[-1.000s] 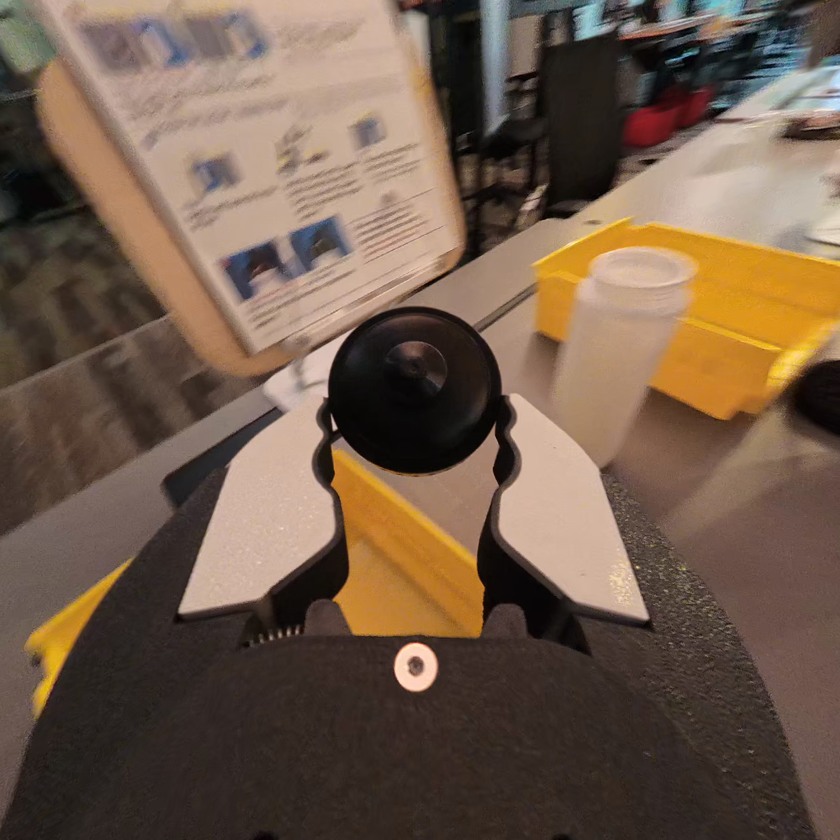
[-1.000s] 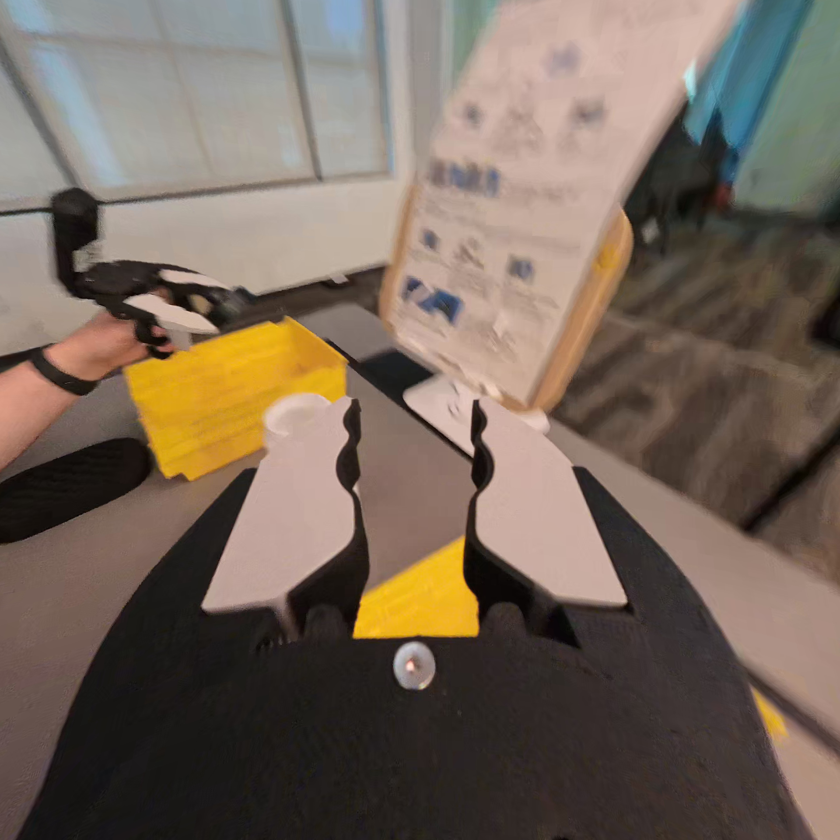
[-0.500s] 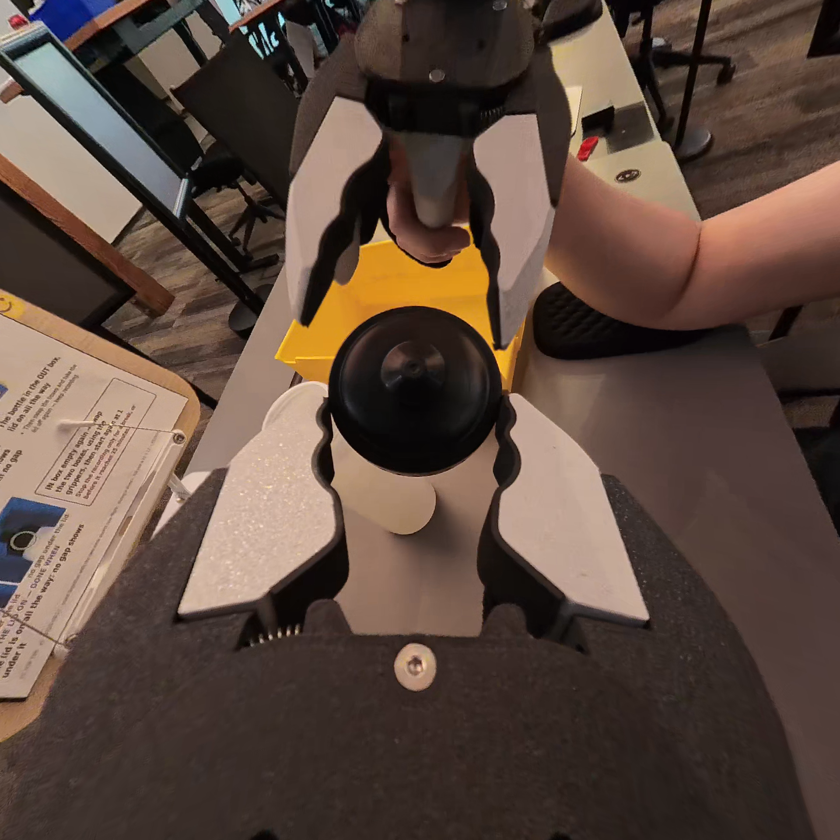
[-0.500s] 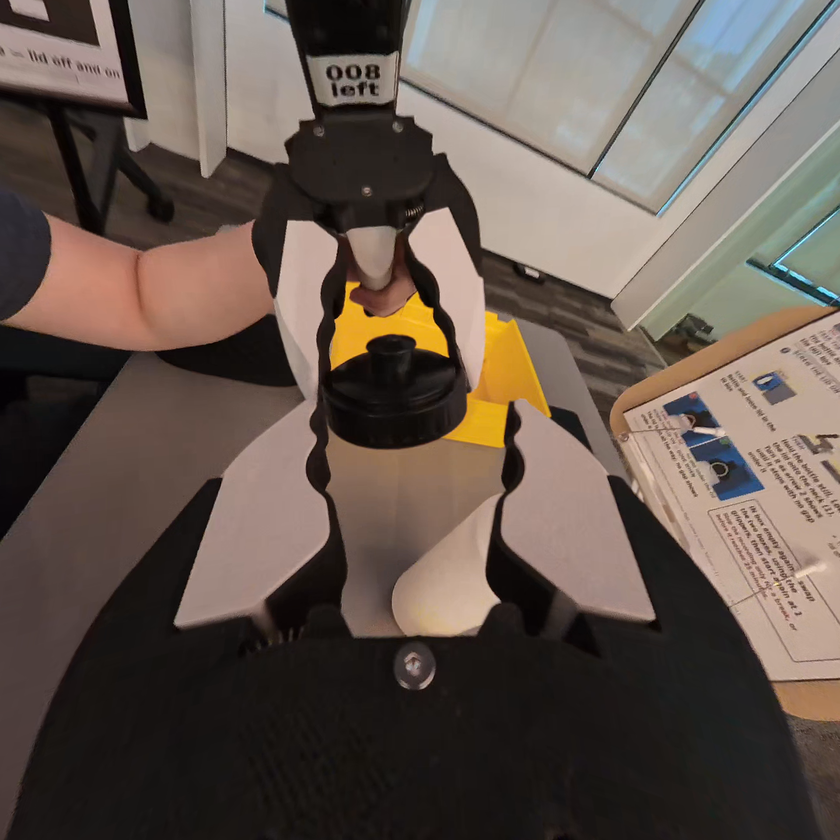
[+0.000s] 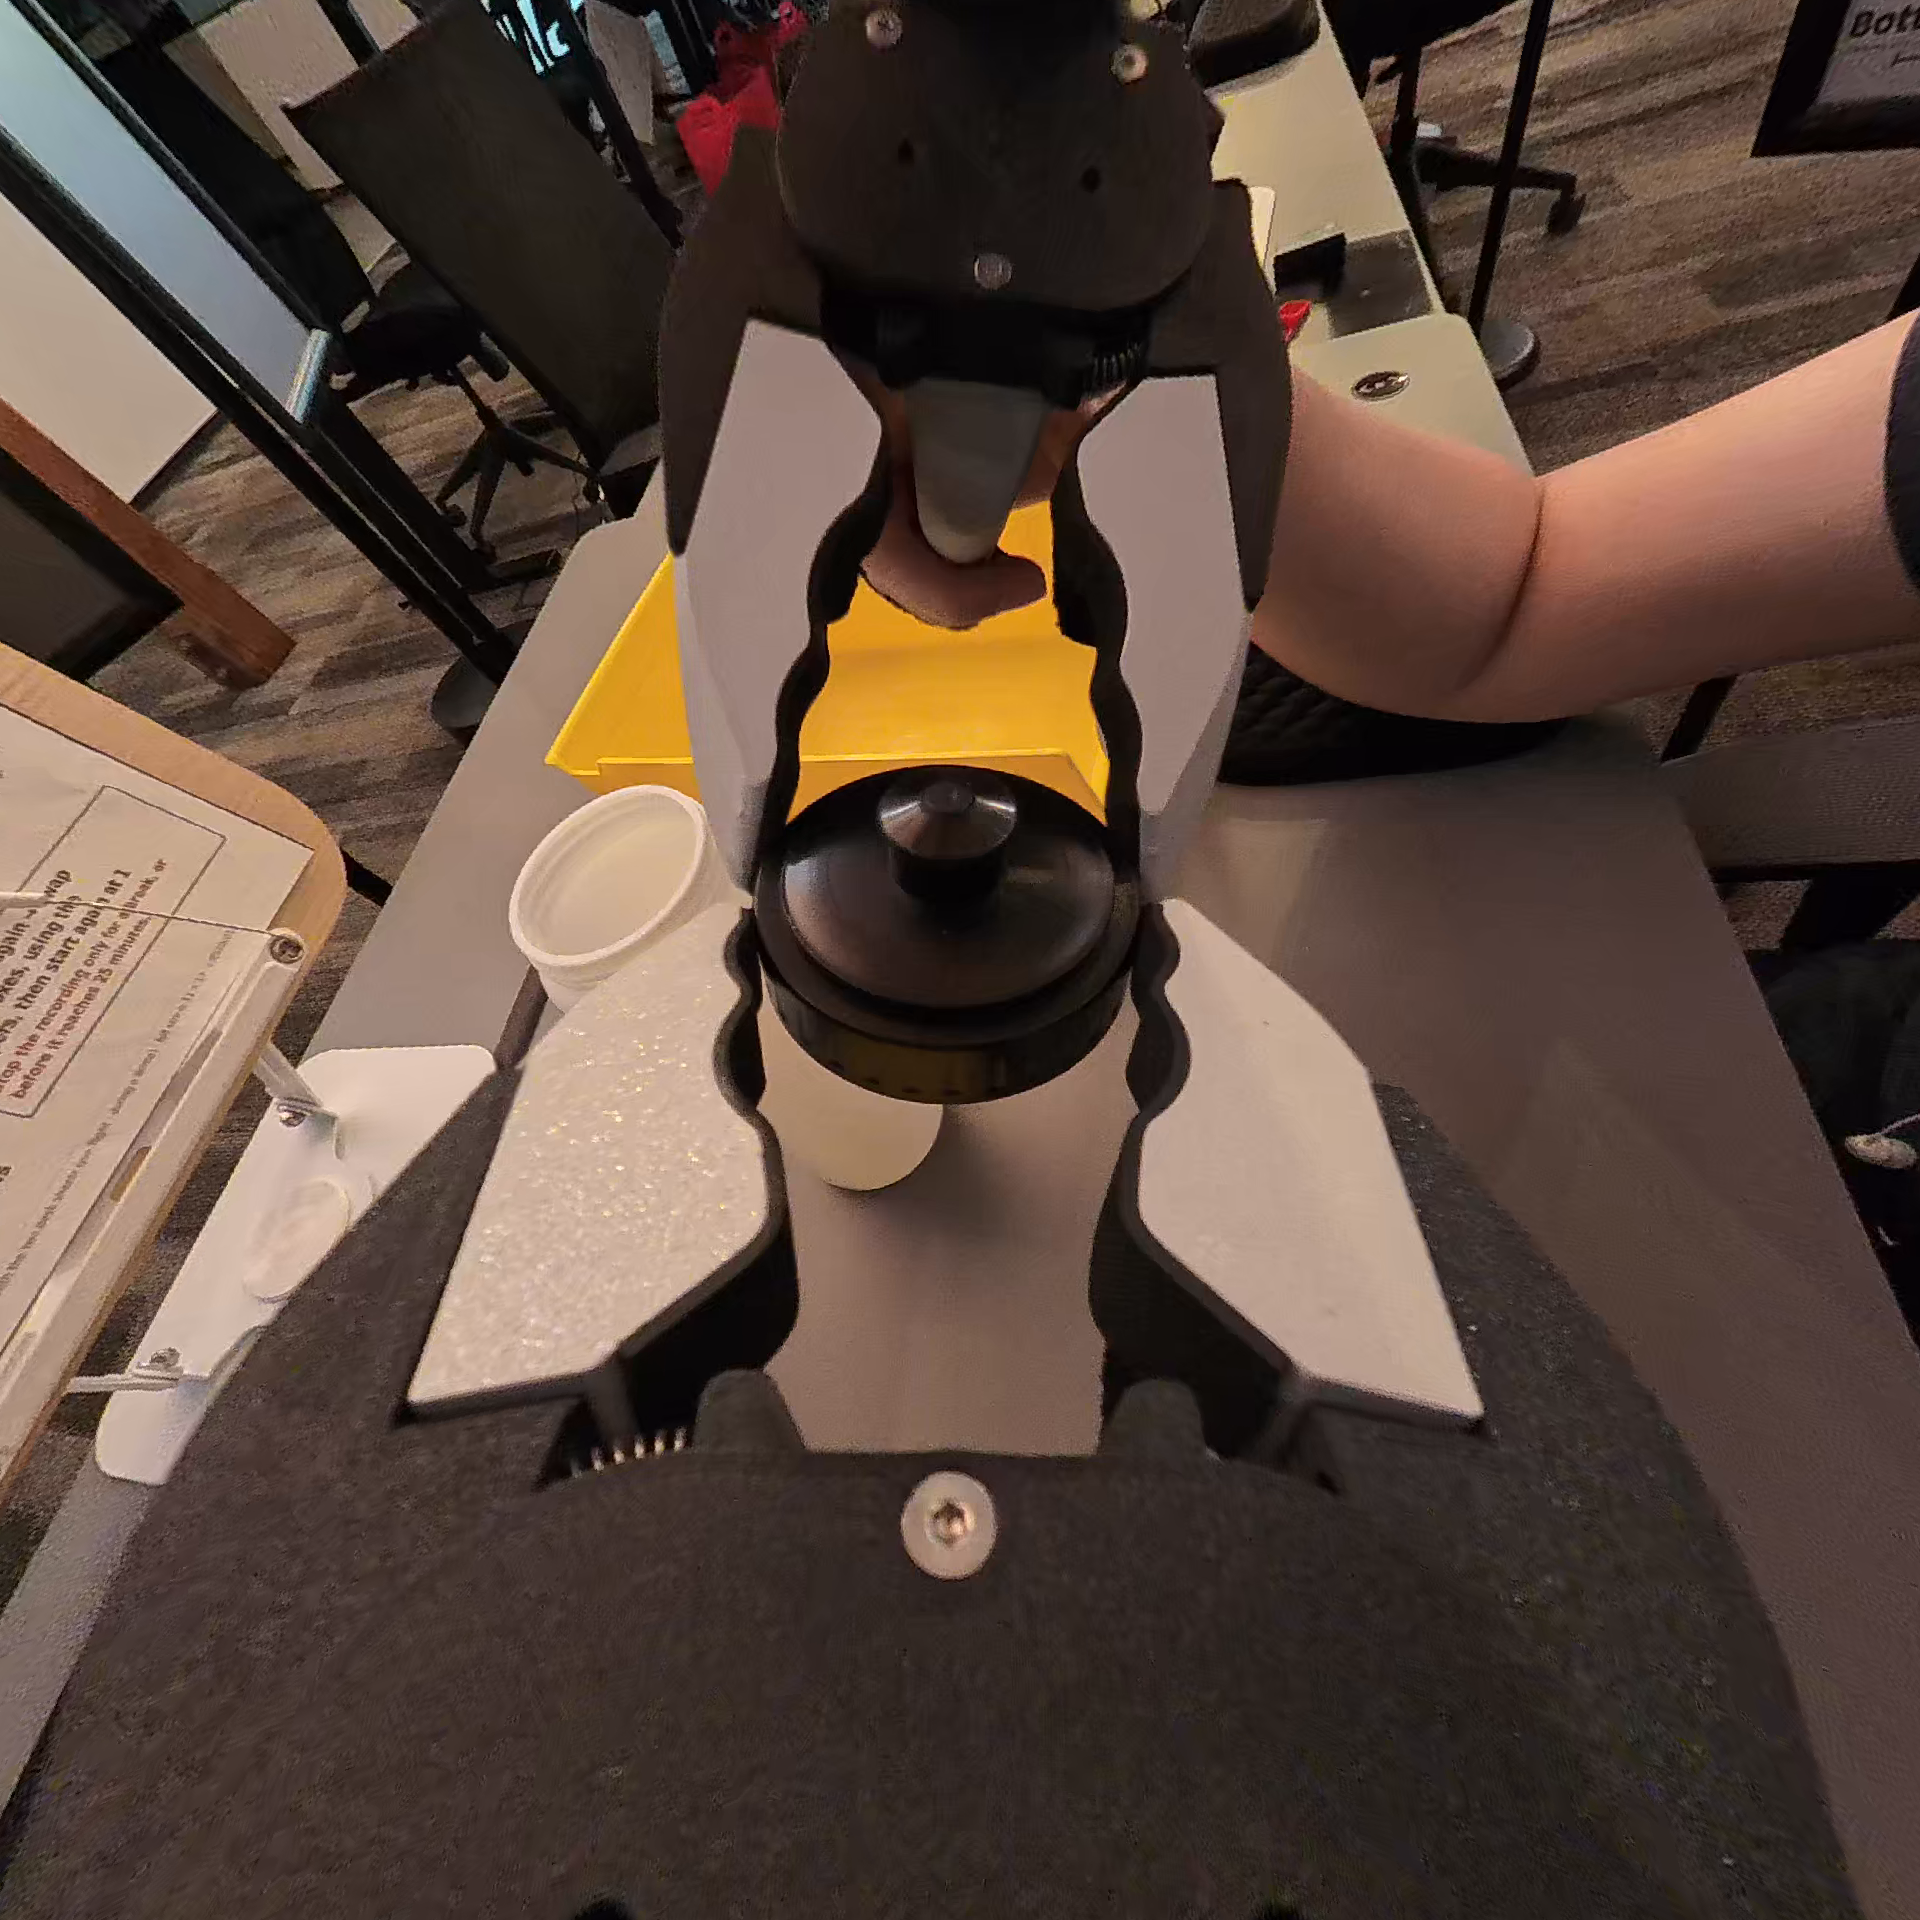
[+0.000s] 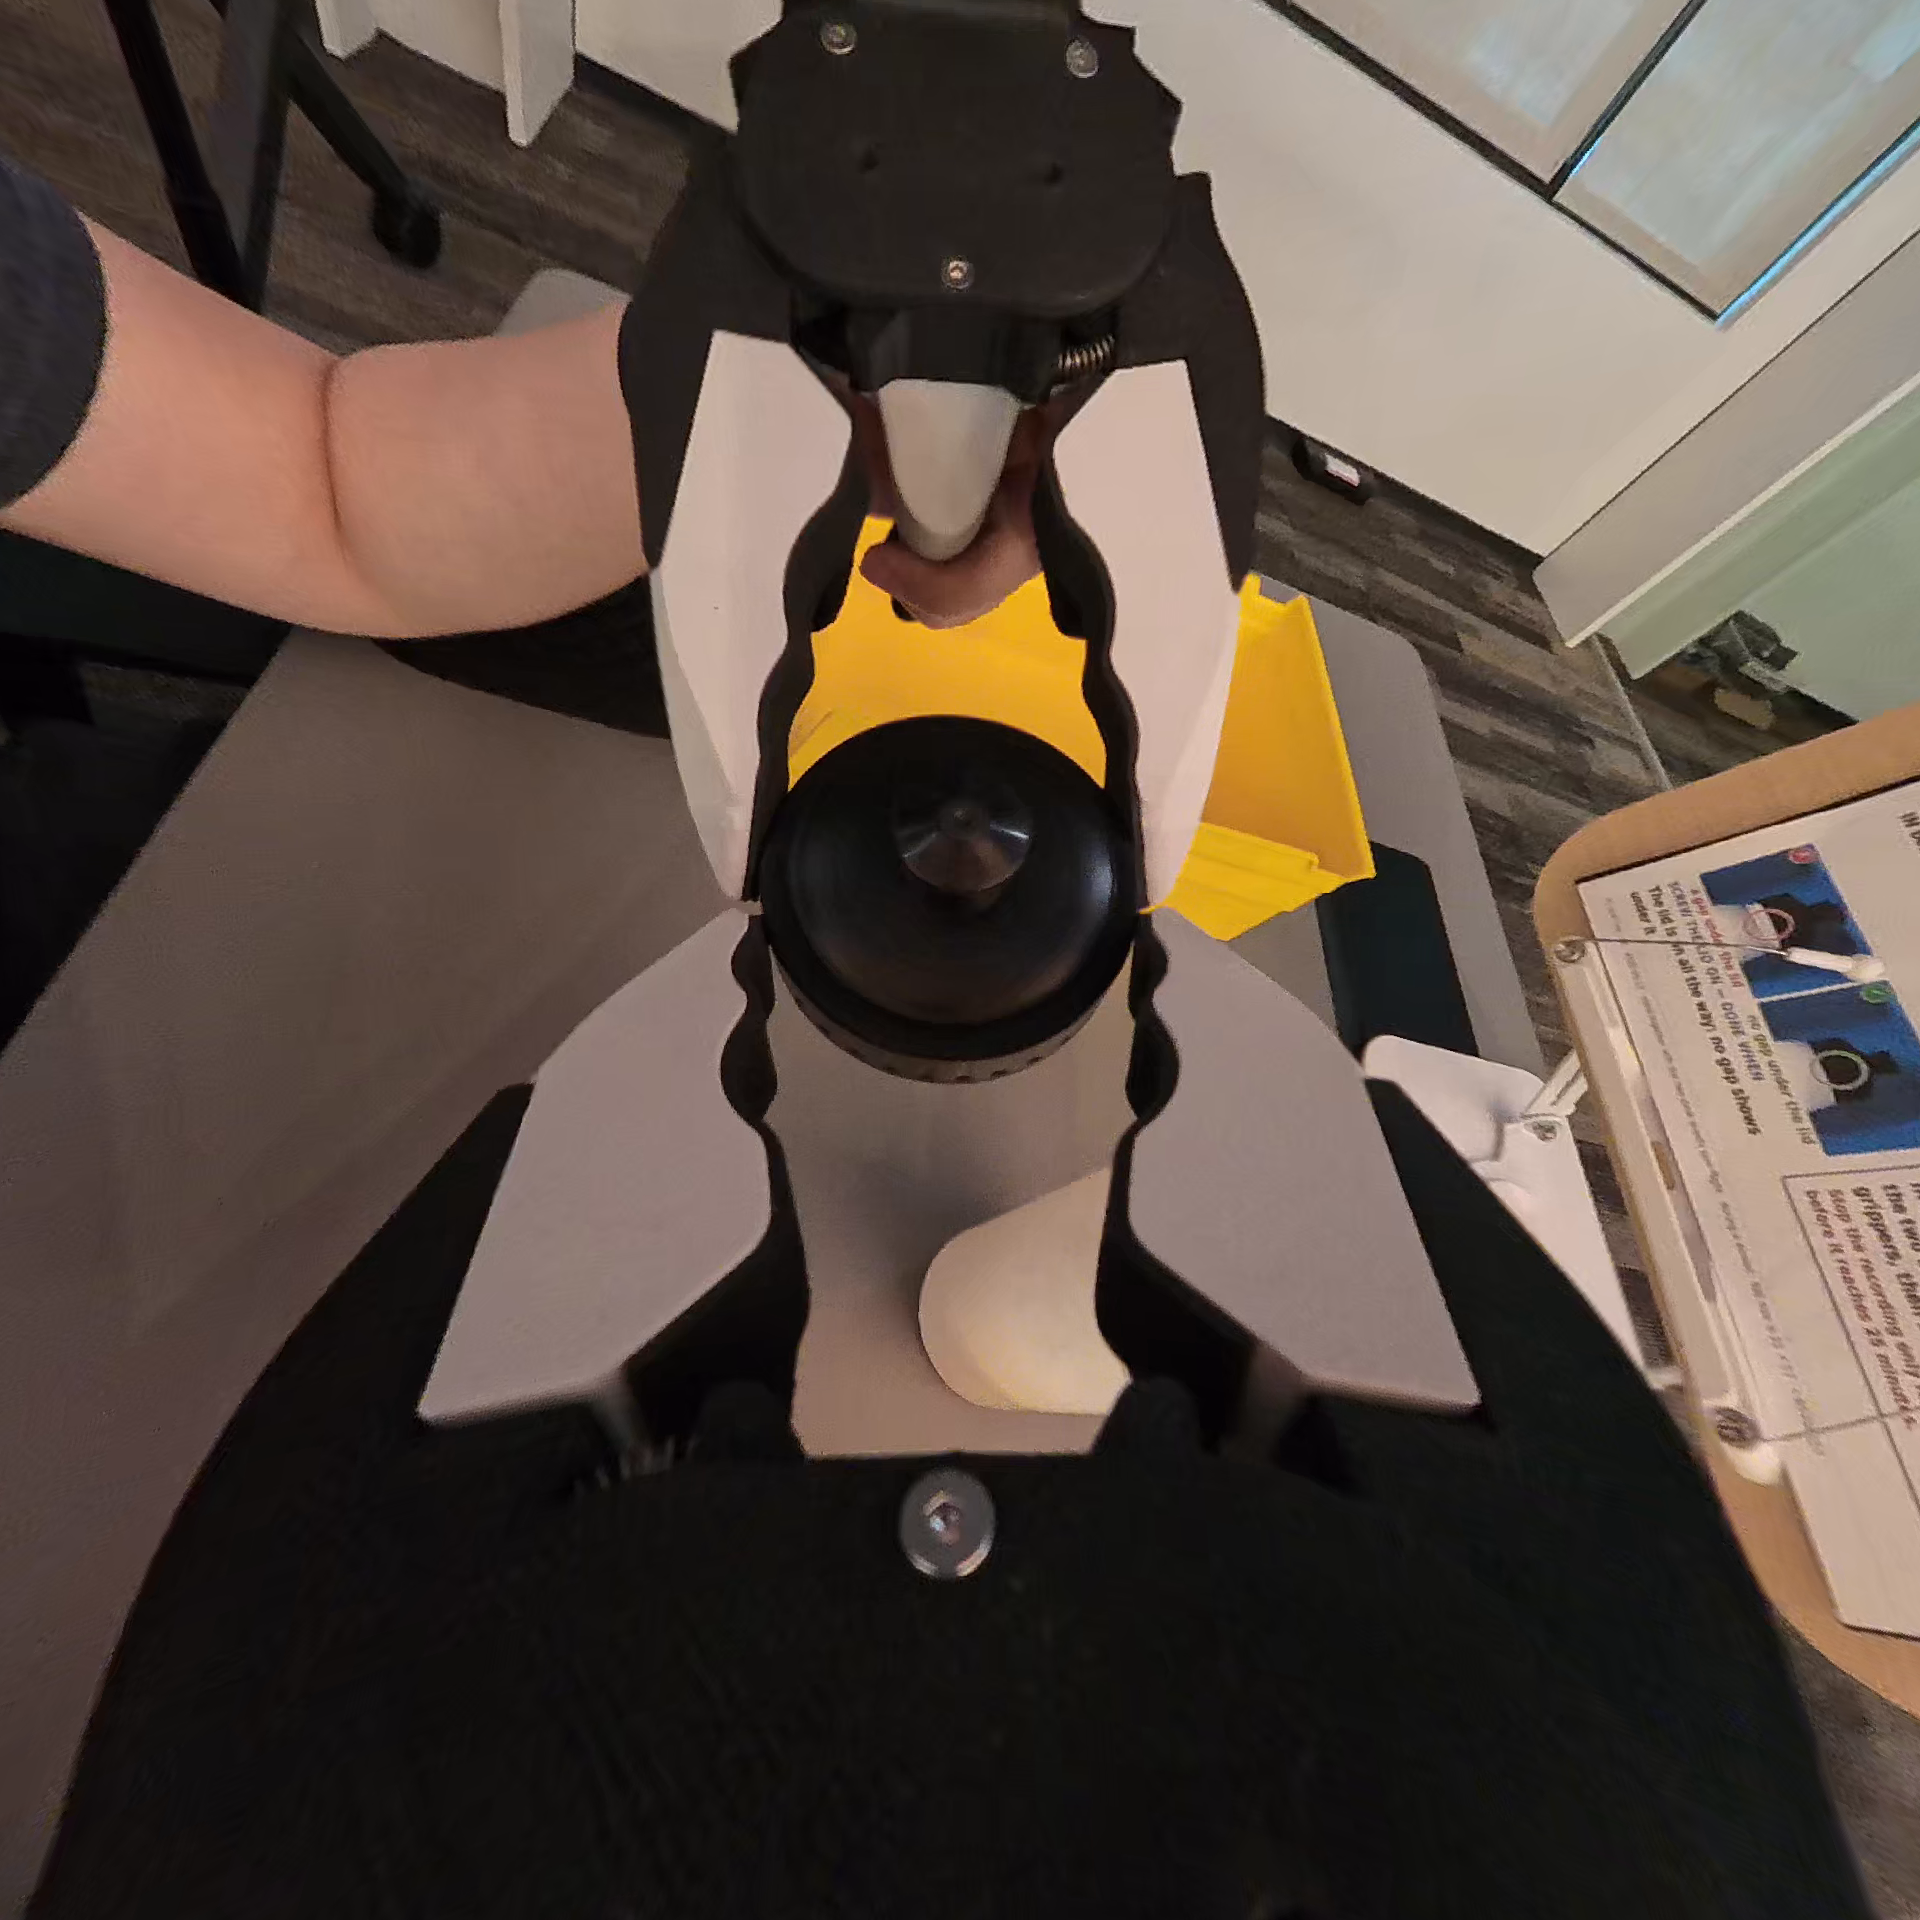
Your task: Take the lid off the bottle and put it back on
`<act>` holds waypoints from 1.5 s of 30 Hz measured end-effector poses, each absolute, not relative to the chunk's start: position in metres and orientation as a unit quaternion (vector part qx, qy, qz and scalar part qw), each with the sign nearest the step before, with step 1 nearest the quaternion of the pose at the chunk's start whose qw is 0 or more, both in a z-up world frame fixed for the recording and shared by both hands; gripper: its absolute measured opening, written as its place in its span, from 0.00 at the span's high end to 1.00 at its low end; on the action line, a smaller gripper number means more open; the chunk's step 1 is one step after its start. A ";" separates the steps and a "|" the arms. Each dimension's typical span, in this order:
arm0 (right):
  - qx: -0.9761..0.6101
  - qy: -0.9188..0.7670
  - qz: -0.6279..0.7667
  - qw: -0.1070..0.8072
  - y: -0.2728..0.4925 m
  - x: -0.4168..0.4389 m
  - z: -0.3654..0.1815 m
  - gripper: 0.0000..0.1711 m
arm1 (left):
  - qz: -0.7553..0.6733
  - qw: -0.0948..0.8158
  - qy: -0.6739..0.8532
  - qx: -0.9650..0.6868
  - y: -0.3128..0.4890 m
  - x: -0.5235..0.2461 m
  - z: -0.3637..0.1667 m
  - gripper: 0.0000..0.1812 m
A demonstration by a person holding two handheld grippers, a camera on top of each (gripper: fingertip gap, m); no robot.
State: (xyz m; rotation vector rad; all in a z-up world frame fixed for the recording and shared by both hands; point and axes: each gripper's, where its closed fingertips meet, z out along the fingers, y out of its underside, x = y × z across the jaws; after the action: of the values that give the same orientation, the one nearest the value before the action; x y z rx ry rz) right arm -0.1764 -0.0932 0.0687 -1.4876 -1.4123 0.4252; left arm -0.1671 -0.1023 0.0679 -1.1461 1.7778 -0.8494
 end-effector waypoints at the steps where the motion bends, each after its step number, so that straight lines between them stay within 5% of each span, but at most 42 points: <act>1: -0.617 -0.582 0.182 0.497 -0.093 -0.177 0.068 0.60 | -0.339 0.421 0.708 -0.455 -0.103 -0.167 0.069 0.62; 12: -0.604 -0.567 0.179 0.531 -0.090 -0.177 0.082 0.60 | -0.369 0.466 0.675 -0.437 -0.096 -0.168 0.088 0.63; 18: -0.639 -0.439 0.135 0.617 -0.059 -0.115 0.124 0.60 | -0.419 0.584 0.492 -0.492 -0.040 -0.158 0.112 0.43; 24: -0.684 -0.317 0.158 0.638 -0.036 -0.068 0.135 0.60 | -0.417 0.540 0.413 -0.603 -0.007 -0.109 0.028 0.32; 30: -0.735 -0.328 0.174 0.567 -0.024 -0.081 0.100 0.60 | -0.344 0.546 0.447 -0.619 -0.006 -0.083 -0.031 0.33; 36: -0.771 -0.356 0.185 0.495 -0.019 -0.097 0.065 0.59 | -0.371 0.535 0.472 -0.595 -0.004 -0.073 -0.046 0.52; 45: -0.779 -0.397 0.193 0.446 -0.032 -0.094 0.054 0.60 | -0.417 0.485 0.532 -0.555 -0.036 -0.070 -0.047 0.52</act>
State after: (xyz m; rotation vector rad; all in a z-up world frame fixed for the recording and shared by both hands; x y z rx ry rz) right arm -0.0942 -0.0321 0.0539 -1.9282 -0.9828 0.4783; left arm -0.0705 -0.0359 -0.0473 -1.3512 1.2956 -1.0147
